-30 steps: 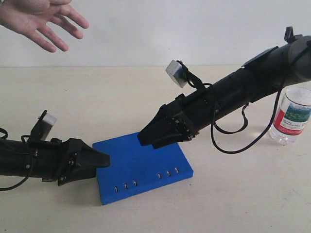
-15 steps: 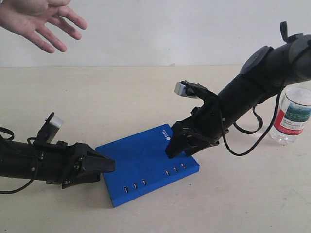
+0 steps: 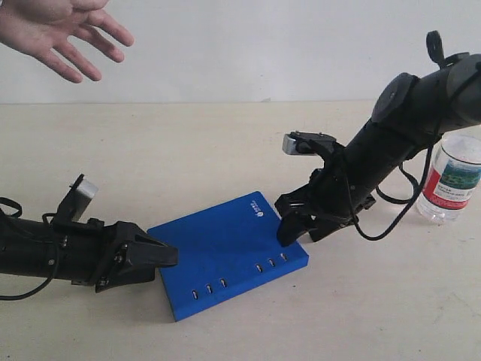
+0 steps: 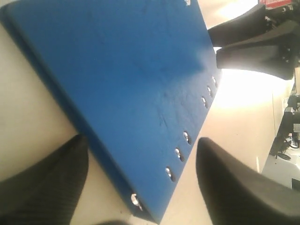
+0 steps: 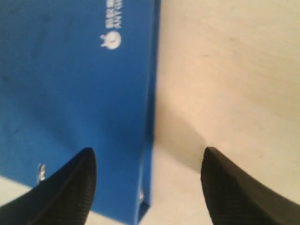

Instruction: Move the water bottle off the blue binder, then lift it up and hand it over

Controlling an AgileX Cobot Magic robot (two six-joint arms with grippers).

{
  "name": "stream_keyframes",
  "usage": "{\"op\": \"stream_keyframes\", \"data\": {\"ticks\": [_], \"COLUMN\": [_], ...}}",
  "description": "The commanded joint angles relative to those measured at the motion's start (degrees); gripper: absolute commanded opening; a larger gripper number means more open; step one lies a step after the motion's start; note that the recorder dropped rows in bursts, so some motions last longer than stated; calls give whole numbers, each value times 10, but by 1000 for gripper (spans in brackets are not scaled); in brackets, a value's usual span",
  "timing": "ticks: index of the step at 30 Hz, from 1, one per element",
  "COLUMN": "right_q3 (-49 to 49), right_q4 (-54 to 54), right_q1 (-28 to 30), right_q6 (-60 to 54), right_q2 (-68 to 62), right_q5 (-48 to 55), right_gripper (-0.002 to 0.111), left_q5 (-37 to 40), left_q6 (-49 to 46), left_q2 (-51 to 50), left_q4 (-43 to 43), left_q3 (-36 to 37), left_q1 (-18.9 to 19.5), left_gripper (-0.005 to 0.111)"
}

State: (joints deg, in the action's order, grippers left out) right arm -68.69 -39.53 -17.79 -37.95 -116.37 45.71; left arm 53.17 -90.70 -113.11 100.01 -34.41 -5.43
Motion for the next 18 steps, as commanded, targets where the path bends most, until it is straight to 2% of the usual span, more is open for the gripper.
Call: {"op": "stream_keyframes", "data": {"ticks": [1, 8, 12, 14, 18], "right_q3": [1, 1, 1, 1, 1], "right_q4": [-63, -221, -299, -310, -305], "right_q1": [1, 1, 1, 1, 1], "right_q6": [-82, -227, -274, -275, -279], "right_q2": [-4, -49, -54, -45, -28], "right_q5": [61, 229, 243, 243, 243], "right_gripper": [59, 59, 57, 49, 18], "left_q5": [2, 8, 14, 24, 41], "left_q6": [-3, -3, -3, -3, -3], "left_q2": [-3, -3, -3, -3, -3], "left_q4": [-1, -1, -1, -1, -1], "left_q3": [-1, -1, -1, -1, -1], "left_q1": [-5, -5, -5, -5, -5], "left_gripper": [62, 62, 62, 62, 62]}}
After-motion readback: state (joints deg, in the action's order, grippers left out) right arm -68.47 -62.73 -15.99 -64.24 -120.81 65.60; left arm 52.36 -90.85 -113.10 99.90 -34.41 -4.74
